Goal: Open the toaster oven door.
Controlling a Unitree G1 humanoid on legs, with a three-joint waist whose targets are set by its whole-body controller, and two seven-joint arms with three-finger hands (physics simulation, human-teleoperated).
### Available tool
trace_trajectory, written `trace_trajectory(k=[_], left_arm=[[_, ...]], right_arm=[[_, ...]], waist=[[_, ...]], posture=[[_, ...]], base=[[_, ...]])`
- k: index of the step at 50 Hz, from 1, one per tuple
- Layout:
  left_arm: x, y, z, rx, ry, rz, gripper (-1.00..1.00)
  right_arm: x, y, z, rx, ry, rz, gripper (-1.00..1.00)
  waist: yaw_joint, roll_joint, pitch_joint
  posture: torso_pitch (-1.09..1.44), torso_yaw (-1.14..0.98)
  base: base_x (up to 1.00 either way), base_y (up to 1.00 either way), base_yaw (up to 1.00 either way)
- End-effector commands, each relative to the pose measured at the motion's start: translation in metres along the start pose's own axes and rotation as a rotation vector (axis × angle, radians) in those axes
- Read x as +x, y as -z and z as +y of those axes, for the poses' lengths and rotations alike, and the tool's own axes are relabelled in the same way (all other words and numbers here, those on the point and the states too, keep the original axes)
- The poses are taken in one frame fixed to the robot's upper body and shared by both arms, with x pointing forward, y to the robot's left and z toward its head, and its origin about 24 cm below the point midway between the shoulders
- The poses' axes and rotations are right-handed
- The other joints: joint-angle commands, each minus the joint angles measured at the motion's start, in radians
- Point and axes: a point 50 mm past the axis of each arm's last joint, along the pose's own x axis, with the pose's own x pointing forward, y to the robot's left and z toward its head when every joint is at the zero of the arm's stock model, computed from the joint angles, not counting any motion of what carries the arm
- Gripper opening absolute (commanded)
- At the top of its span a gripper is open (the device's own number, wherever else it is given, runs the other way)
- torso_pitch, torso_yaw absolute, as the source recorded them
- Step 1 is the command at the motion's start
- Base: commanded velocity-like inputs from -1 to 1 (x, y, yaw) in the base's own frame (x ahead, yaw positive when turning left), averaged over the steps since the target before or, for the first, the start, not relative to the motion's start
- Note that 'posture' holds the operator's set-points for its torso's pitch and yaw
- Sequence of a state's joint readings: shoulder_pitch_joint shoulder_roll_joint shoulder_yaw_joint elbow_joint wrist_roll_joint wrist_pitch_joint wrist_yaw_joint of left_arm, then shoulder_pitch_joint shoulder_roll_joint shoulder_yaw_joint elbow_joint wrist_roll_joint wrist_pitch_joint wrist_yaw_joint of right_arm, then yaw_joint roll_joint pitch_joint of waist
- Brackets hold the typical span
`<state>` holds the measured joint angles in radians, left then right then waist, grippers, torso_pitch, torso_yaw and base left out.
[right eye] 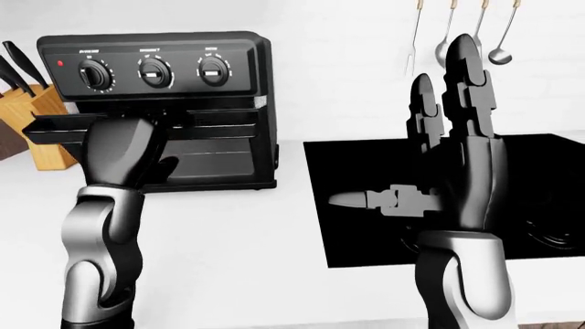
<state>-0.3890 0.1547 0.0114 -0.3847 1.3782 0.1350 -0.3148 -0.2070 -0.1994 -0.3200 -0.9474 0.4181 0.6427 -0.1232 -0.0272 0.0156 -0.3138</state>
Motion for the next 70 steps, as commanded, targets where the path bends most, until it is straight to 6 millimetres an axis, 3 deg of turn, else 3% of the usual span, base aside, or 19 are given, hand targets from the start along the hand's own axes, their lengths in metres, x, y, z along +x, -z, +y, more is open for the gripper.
trace_trajectory(k=[1,13,25,30,53,70], left_arm=[[-0.005,0.018,-0.025,0.015,0.190,0.106,0.00],[-0.035,0.018,-0.014,0.005,0.198,0.134,0.02],[-0.067,0.003,0.005,-0.042,0.253,0.066,0.16],[-0.076,0.002,0.008,-0.040,0.286,0.058,0.34],[-0.128,-0.008,0.020,-0.110,0.438,-0.046,0.32],[-0.179,-0.004,0.027,-0.110,0.475,-0.108,0.31]], right_arm=[[0.001,-0.008,0.002,-0.002,-0.014,-0.054,1.00],[0.001,-0.010,0.002,-0.001,-0.013,-0.055,1.00],[-0.001,-0.009,0.002,0.000,-0.013,-0.055,1.00],[-0.001,-0.009,0.003,0.000,-0.013,-0.055,1.00],[-0.002,-0.011,0.002,-0.001,-0.011,-0.058,1.00],[-0.002,-0.015,0.001,-0.001,-0.005,-0.063,1.00]], waist=[[0.004,-0.015,0.020],[0.010,-0.022,0.038],[0.024,-0.033,0.052],[0.027,-0.038,0.051],[0.050,-0.033,0.014],[0.037,-0.049,0.021]], posture=[[-0.38,0.00],[-0.38,0.00],[-0.38,0.00],[-0.38,0.00],[-0.38,0.00],[-0.38,0.00]], base=[[0.00,0.00,0.00],[0.00,0.00,0.00],[0.00,0.00,0.00],[0.00,0.00,0.00],[0.00,0.00,0.00],[0.00,0.00,0.00]])
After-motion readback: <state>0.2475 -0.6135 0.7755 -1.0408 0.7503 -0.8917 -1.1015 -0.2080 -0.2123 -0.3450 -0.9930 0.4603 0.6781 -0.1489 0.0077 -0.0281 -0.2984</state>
